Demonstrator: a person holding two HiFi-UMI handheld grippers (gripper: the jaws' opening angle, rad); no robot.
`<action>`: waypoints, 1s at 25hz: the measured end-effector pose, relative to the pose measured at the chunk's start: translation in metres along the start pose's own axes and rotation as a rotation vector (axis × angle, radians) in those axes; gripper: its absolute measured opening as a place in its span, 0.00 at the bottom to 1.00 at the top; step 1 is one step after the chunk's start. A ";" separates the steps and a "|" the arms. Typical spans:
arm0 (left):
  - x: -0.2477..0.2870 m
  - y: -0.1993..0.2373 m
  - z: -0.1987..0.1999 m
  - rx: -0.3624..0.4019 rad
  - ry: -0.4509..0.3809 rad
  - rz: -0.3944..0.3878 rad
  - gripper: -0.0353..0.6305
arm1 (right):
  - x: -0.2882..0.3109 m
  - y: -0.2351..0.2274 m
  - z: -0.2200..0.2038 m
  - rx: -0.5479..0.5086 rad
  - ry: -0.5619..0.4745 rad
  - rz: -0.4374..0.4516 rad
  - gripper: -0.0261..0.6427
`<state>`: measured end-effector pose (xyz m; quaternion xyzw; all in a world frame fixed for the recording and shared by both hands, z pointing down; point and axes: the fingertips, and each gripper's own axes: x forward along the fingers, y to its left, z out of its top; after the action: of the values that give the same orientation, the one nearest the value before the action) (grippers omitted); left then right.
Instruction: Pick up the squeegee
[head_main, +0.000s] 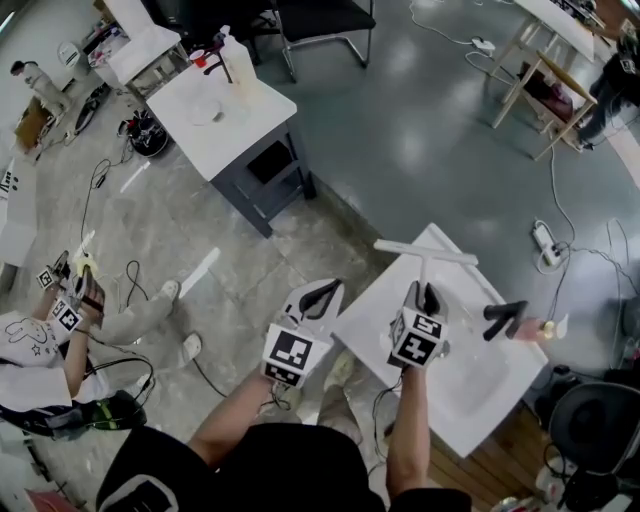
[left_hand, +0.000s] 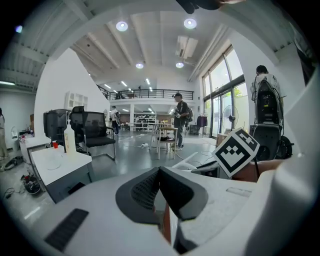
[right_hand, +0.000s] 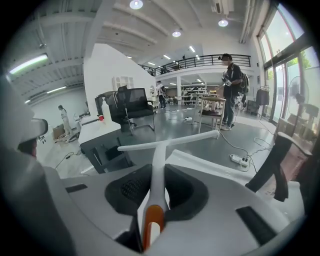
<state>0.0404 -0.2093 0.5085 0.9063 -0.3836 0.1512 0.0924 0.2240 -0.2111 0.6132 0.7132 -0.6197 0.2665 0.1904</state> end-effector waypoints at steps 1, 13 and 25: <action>-0.004 0.000 0.003 0.003 -0.008 -0.001 0.06 | -0.007 0.003 0.003 0.002 -0.009 0.004 0.15; -0.069 -0.015 0.024 0.036 -0.077 -0.023 0.06 | -0.108 0.040 0.027 -0.014 -0.165 0.022 0.15; -0.142 -0.037 0.024 0.068 -0.115 -0.049 0.06 | -0.210 0.063 0.005 0.014 -0.270 0.019 0.15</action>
<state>-0.0217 -0.0963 0.4352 0.9252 -0.3608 0.1093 0.0429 0.1441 -0.0598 0.4766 0.7380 -0.6446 0.1740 0.0977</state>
